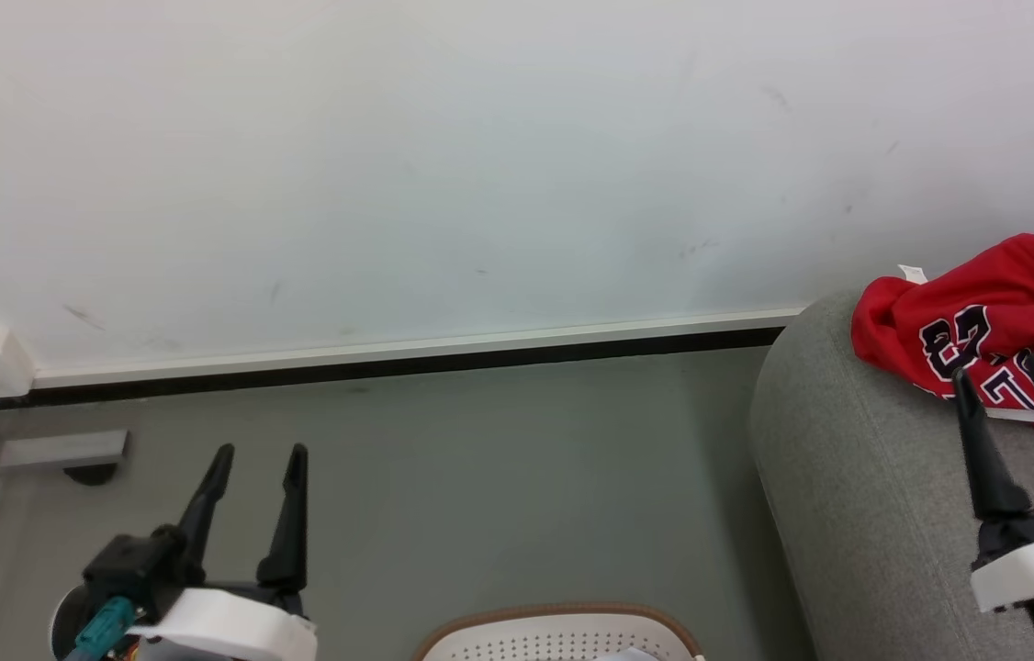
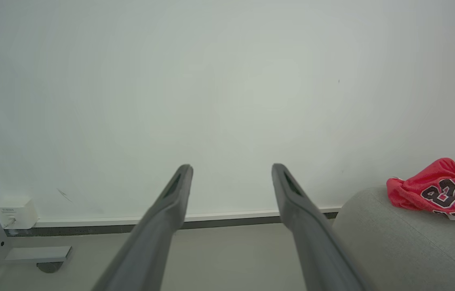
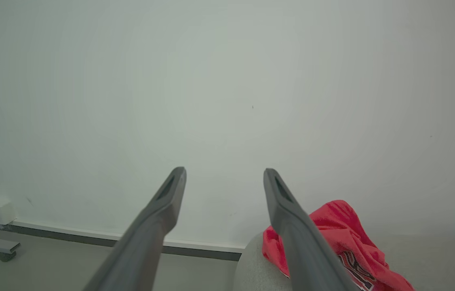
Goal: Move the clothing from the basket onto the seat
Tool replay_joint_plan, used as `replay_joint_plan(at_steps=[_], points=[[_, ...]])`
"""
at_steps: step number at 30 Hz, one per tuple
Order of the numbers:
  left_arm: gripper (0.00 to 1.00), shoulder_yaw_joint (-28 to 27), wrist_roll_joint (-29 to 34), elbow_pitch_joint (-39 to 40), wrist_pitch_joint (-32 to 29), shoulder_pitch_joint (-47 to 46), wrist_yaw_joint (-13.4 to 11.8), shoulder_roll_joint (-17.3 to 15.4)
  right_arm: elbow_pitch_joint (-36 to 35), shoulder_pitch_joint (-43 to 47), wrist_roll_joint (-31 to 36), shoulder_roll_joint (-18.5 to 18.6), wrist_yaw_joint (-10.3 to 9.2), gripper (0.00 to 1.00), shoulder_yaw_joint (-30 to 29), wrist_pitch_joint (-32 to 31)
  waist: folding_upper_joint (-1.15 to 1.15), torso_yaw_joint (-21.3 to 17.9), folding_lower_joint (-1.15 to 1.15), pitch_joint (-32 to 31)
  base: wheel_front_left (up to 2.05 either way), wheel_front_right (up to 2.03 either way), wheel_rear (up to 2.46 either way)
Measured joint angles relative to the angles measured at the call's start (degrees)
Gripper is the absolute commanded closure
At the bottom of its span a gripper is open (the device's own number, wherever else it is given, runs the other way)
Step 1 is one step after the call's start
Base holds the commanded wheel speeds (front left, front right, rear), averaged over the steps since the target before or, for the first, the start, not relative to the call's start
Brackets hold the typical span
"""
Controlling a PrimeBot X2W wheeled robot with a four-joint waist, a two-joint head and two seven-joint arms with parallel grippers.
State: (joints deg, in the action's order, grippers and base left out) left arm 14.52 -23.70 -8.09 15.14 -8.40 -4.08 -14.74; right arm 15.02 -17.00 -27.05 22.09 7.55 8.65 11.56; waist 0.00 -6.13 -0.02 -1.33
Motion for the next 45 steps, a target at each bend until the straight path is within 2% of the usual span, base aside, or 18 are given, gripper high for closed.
replay_joint_plan(at_steps=[4, 12, 19, 29, 41, 45], points=[[0.00, -3.65, 2.66, 0.91, 0.00, 2.52, 0.60, 1.53, -3.86, 5.36, 2.91, -3.83, 0.01, 0.00, -0.02, 1.83, 0.00, 0.19, 0.01, -0.40, 0.00, 0.00, 0.00], [0.00, -9.67, 6.27, 0.97, 0.00, 6.62, 3.58, 6.48, -5.21, 12.71, 6.73, -11.39, 0.00, 0.00, -1.20, 3.21, 0.00, -0.27, 0.01, -0.99, 0.00, 0.00, 0.00], [0.00, -13.26, 9.56, -0.42, 0.00, 7.83, 6.88, 10.22, -6.41, 14.91, 10.22, -15.18, 0.00, 0.00, -1.45, 3.23, 0.00, -0.57, 0.02, -0.51, 0.00, 0.00, 0.00], [0.00, -14.88, 11.62, -1.68, 0.00, 7.22, 9.14, 11.59, -6.37, 14.71, 10.95, -16.22, 0.00, 0.00, -1.64, 3.23, 0.00, -0.15, 0.02, 0.14, 0.00, 0.00, 0.00], [0.00, -15.34, 12.34, -2.34, 0.00, 6.47, 10.06, 11.88, -6.20, 13.89, 10.96, -16.66, 0.00, 0.00, -1.54, 3.23, 0.00, -0.69, 0.02, 0.67, 0.00, 0.00, 0.00], [0.00, -13.93, 12.12, -2.54, 0.00, 6.08, 10.23, 11.89, -6.28, 13.85, 10.96, -16.03, 0.00, 0.00, -1.48, 3.23, 0.00, -1.37, 0.02, 1.14, 0.00, 0.00, 0.00]])
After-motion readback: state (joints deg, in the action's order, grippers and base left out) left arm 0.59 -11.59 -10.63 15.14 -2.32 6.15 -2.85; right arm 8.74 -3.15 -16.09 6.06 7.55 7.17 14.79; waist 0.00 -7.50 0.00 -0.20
